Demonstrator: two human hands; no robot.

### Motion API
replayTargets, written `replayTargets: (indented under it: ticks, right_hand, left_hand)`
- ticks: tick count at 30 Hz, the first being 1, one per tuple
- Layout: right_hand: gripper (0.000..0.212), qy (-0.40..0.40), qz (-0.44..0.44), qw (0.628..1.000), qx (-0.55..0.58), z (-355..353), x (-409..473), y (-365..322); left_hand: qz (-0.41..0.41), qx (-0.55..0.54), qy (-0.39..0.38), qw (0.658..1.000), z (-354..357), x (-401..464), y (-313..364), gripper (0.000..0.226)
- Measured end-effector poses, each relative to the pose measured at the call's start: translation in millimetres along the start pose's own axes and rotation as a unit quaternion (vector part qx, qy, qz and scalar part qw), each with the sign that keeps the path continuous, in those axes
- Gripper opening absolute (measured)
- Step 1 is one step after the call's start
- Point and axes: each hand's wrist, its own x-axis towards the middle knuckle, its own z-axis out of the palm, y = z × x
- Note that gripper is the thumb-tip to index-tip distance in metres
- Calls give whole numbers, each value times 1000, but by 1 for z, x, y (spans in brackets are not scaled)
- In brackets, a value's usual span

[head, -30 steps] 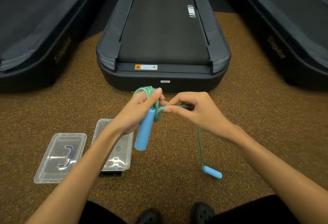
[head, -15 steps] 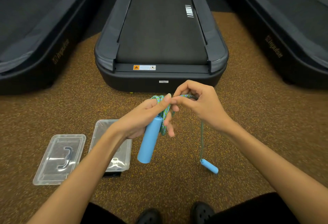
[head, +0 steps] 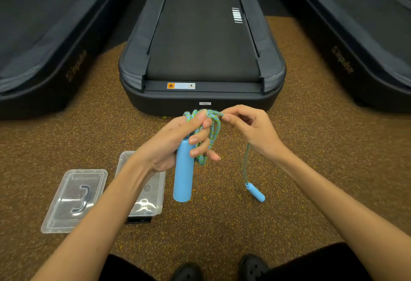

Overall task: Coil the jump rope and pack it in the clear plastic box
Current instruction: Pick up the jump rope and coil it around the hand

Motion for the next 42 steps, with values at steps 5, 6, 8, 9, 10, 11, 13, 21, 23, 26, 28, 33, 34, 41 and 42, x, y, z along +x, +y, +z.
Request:
replayTargets:
  ticks: [5, 6, 8, 9, 10, 11, 13, 21, 23, 26, 28, 33, 34, 41, 42]
  right_hand:
    - [15, -19, 10, 999, -26, 1, -4, 8]
    - [16, -23, 13, 999, -33, 1, -5, 10]
    - [17, -31, 22, 998, -45, 3, -7, 15]
    - [17, -35, 25, 998, -50, 3, -8, 16]
    - [18, -41, 27, 997, -54, 4, -9, 18]
    - [18, -47, 30, 997, -57, 5, -9, 20]
    - [18, -58, 41, 996, -62, 6, -10, 23]
    - [20, -113, 70, 989, -64, 5, -14, 21]
    - [20, -128, 73, 987, -69, 4, -15, 19]
    - [20, -151, 77, 983, -73, 3, -18, 18]
    - [20, -172, 77, 980, -71, 2, -20, 16]
    - [22, -205, 58, 972, -103, 5, -25, -1]
    - [24, -215, 45, 968, -123, 7, -26, -6]
    - [29, -205, -106, 944, -234, 16, -32, -32]
    - [28, -186, -121, 947, -233, 16, -32, -36]
  left_hand:
    - [40, -23, 41, 998, -4, -3, 9, 26]
    - [51, -31, 54, 997, -5, -3, 11, 27]
    - [78, -39, 81, 993, -6, -5, 15, 28]
    - [91, -45, 96, 990, -6, -5, 17, 29]
    - [102, -54, 110, 987, -6, -6, 20, 29]
    - [114, -70, 121, 984, -7, -6, 22, 29]
    - [140, -106, 137, 975, -8, -6, 25, 32]
    - [202, -118, 191, 953, -21, -5, 28, 41]
    - [221, -115, 202, 947, -26, -5, 29, 36]
    - [249, -114, 224, 935, -36, -7, 31, 32]
    - [257, -117, 240, 929, -42, -9, 31, 31]
    - [249, -81, 288, 921, -51, -8, 28, 29]
    - [246, -73, 297, 920, -52, -6, 27, 29]
    - [162, 31, 326, 931, -43, -2, 17, 26]
    - [144, 66, 323, 933, -41, -2, 14, 26]
